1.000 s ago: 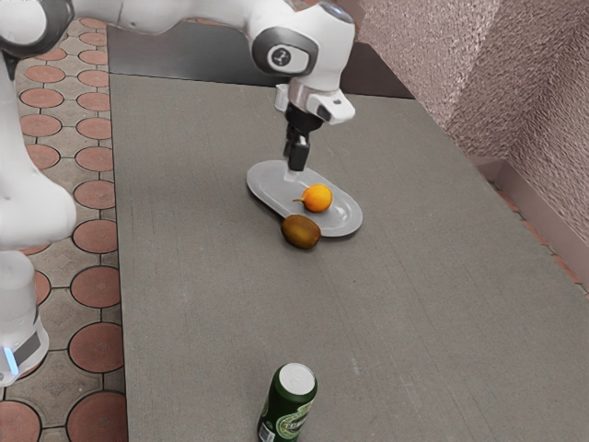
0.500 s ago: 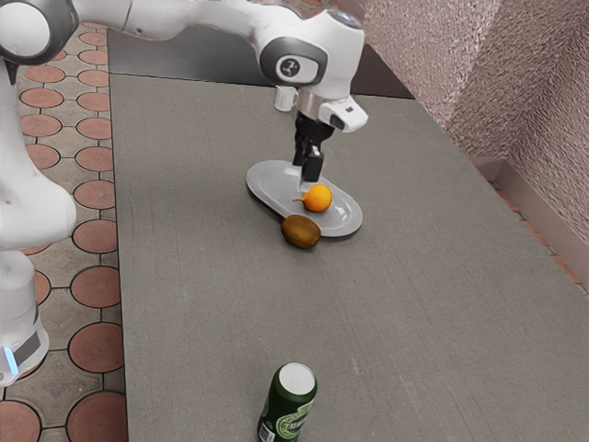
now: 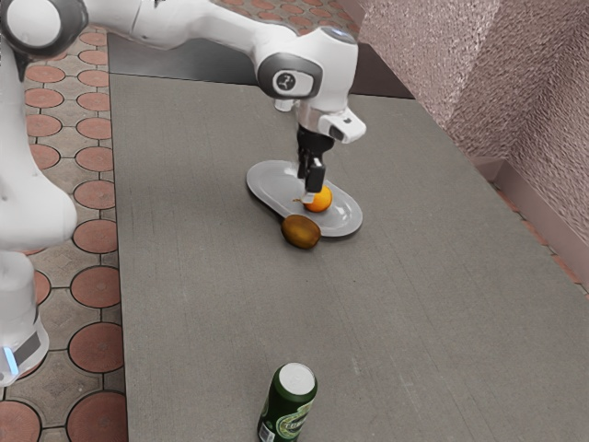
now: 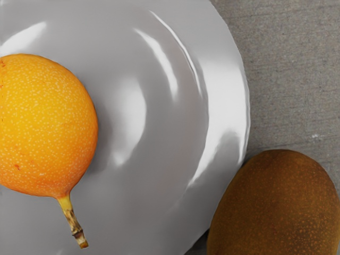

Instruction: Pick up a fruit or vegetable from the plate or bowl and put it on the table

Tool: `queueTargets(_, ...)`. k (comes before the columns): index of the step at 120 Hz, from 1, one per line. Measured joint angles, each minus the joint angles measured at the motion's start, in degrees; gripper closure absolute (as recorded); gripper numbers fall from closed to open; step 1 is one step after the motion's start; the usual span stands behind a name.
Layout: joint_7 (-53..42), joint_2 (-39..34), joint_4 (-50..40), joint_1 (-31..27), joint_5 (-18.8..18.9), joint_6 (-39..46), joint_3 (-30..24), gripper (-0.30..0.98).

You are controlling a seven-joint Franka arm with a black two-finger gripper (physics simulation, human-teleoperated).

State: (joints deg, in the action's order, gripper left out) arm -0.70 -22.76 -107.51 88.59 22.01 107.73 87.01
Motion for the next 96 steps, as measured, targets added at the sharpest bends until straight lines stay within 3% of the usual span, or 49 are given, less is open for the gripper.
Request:
queueTargets(27, 1.94, -0.07, 0.44, 2.81, 2.86, 0.55, 4.68, 0.02)
queueTargets(40, 2.66, -0.16, 1.85, 8.89, 3.09, 0.76, 10.33, 0.02)
queueTargets(81, 4.19, -1.04, 2.86, 10.93, 3.38, 3.76, 13.54, 0.02)
queueTargets(96, 4.56, -2.41, 2.96, 14.22, 3.41, 4.62, 17.56, 0.02)
